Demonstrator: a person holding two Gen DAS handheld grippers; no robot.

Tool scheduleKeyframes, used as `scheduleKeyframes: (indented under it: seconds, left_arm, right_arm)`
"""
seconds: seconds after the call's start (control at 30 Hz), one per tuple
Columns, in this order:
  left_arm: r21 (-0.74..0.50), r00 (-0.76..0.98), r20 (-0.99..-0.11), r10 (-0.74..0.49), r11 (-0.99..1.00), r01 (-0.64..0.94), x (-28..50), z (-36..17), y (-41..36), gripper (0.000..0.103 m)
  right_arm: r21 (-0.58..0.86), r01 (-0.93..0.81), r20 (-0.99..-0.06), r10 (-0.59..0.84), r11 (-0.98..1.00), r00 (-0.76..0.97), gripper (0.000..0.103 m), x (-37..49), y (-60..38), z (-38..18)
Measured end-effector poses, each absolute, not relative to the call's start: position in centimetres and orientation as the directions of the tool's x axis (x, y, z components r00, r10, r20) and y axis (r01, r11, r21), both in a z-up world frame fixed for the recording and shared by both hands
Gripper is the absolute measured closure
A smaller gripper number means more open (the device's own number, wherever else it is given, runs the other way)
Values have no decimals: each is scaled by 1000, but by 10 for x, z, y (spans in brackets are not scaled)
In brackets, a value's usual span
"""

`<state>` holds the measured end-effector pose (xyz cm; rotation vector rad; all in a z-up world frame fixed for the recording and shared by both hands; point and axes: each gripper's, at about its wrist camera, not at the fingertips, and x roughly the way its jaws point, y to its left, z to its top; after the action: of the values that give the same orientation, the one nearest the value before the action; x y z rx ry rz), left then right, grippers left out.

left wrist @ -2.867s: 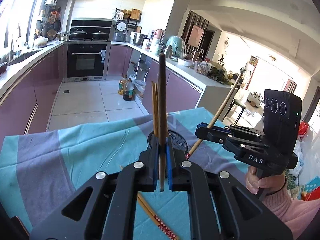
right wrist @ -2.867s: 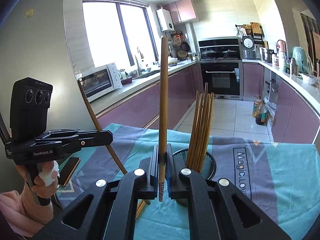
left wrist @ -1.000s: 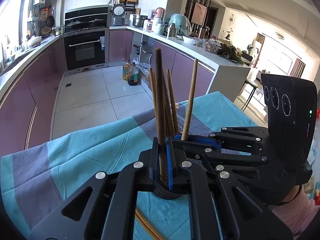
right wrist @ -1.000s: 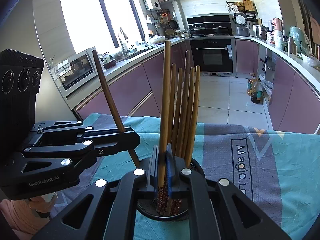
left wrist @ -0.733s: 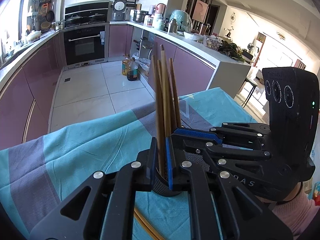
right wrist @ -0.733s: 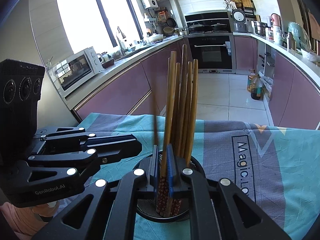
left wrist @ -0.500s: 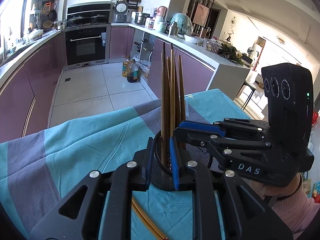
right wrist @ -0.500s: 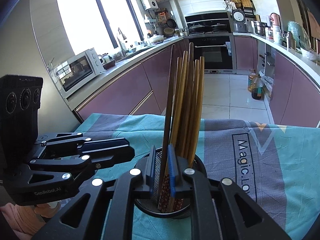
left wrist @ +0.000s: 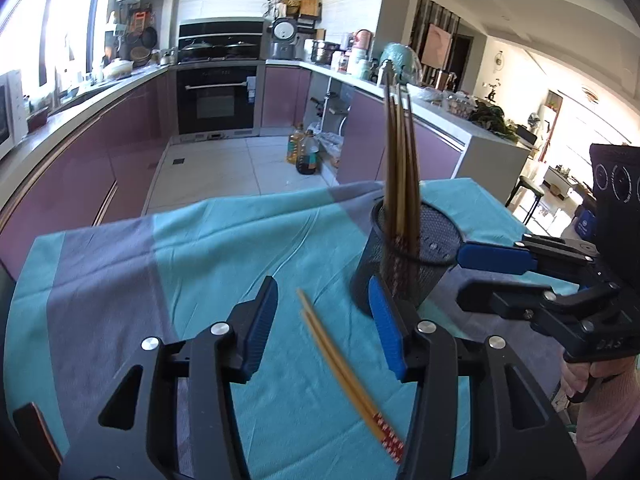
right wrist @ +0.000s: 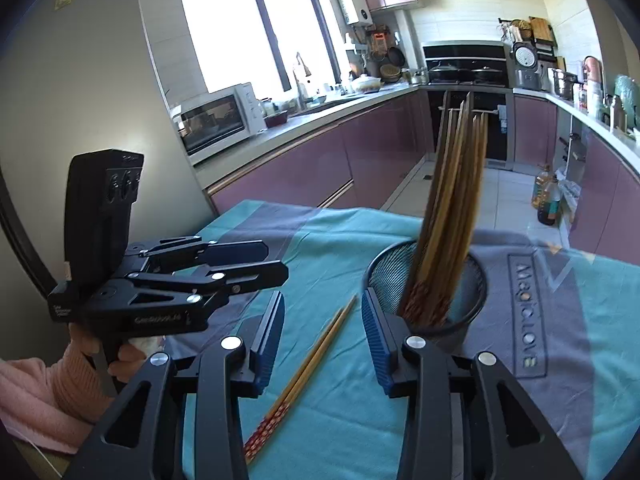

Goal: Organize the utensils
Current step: 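Move both tools back over the last two chopsticks on the cloth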

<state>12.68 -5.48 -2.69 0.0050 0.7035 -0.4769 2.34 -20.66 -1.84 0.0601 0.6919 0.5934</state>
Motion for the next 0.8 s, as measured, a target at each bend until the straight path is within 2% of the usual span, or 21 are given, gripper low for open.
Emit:
scheduleKeyframes:
  seconds: [0.23,0.53,0.8]
  left_arm:
    - [-133,658,-664,-354,923,362,106,-58,-32,46]
    - [-147,620,-715,-324,936,319,93,-96,-20,45]
    - [-153,608,-724,-324,936,317,92,-99,-23,45]
  right_arm:
    - [262,-467,-673,506,845,539,59,22,-190,-65]
    - [218,-458,-736,454,862,503,59,19,-168,-96]
    - [158,-450,-761,399,879,512,59,17,-154,-106]
